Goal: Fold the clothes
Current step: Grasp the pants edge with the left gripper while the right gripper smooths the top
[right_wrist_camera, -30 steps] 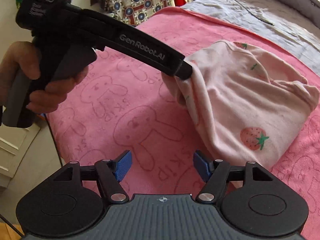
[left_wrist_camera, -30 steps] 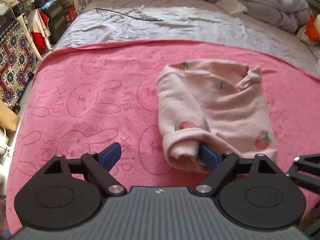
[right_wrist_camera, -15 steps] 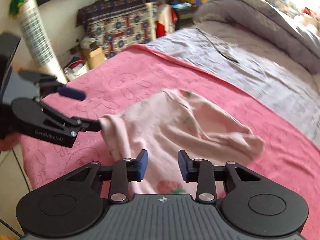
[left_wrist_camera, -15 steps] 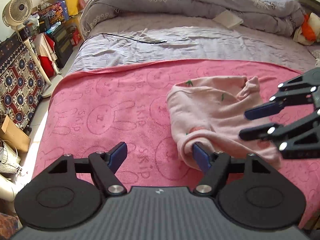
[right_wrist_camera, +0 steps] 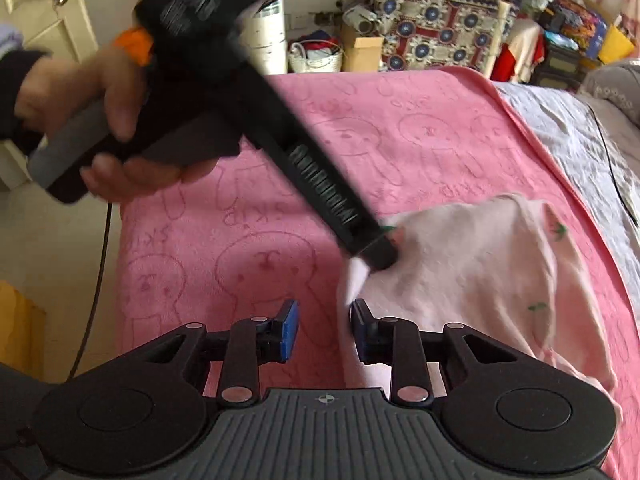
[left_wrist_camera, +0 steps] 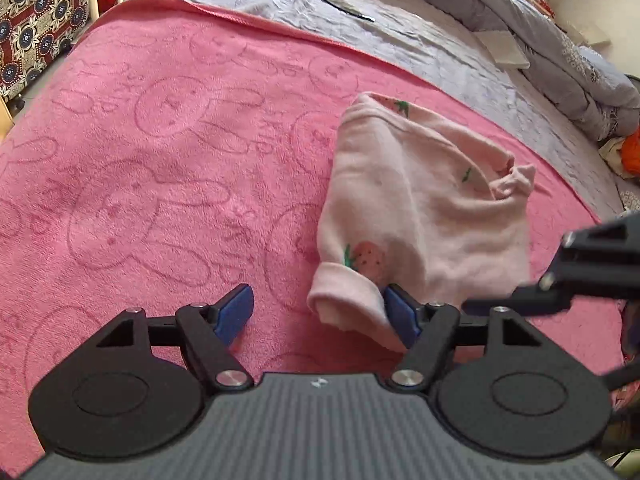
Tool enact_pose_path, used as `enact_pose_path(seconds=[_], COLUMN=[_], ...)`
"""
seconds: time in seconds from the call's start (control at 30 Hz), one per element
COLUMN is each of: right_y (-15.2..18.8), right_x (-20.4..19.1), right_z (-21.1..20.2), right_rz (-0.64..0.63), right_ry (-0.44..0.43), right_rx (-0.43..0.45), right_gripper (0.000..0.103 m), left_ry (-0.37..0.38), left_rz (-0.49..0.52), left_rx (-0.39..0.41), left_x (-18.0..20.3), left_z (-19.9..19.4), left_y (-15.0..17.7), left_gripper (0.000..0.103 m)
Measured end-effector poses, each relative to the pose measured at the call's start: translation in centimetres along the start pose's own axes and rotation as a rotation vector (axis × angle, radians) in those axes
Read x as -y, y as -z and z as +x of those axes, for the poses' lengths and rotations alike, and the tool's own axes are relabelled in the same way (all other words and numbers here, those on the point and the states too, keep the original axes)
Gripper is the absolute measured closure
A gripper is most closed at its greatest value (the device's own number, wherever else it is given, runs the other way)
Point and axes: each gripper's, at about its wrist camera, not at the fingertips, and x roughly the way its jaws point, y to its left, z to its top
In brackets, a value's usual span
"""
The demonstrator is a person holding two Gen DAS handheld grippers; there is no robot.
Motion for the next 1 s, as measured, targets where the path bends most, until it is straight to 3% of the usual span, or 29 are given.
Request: enact_pose_path(seconds=[0.07,0.17,0.23,0.27,0.3,0.37,0.4,0.43,0.5,0.63,0.77,0.93,0.97,1.0], right_y=[-0.7,-2.8,-3.6,-4.0,-4.3,-4.9,-5.3,-5.6,-6.3,-6.7,-6.9,-6.7,-6.5,-6.4], right_x=[2.7,6.5,7.4,7.8,8.2,8.9,9.3,9.7,10.4,11.5,12.4,12.7,12.7,12.7], right_z=[-1.6,-1.4,0.1,1.0,1.8,3.5,4.3,5.1,6.8,8.2,8.5,8.8,8.7,8.6], right_rz=[0.104,0.185,0.208,0.218,0.228,0.248,0.258,0.268,0.289,0.332,0.398,0.452,0.454,0.456], right_ry=[0.038,0.156,0.165,0.164,0.164,0.162,0.161,0.16,0.159,0.166,0.173,0.173,0.171,0.17], right_rx=[0.039,0.085,0.065,0.052,0.039,0.012,-0.001,-0.014,-0.041,-0.055,-0.044,-0.031,-0.026,-0.022], right_gripper=[0.073,0.068,0.066,0.065,0.061,0.045,0.045,0.061,0.077,0.084,0.085,0.085,0.085,0.085], left_ry=[0.007,0.049,0.069,0.074,0.077,0.081,0.087,0.099,0.129,0.166,0.182,0.073,0.054,0.033], left_rz=[-0.016,-0.079,-0.1,-0.105,-0.105,-0.105,-0.113,-0.13,-0.164,-0.235,-0.294,-0.291,-0.277,-0.26], left_rx=[0.025,0.051,0.064,0.072,0.081,0.098,0.109,0.121,0.145,0.159,0.155,0.152,0.164,0.172], left_x=[-0.1,-0.5,-0.5,-0.4,-0.3,-0.1,-0.2,-0.4,-0.8,-1.7,-2.1,-2.5,-2.7,-2.7], left_z=[-0.2,-0.5,-0.8,-0.9,-1.1,-1.5,-1.7,-1.9,-2.2,-2.4,-2.9,-4.7,-5.0,-5.1], left_y=[0.8,1.3,1.4,1.5,1.5,1.6,1.6,1.5,1.6,2.2,3.5,4.0,3.5,2.8], left_gripper=[0.036,0.052,0.065,0.065,0.066,0.067,0.07,0.075,0.081,0.093,0.093,0.093,0.088,0.066])
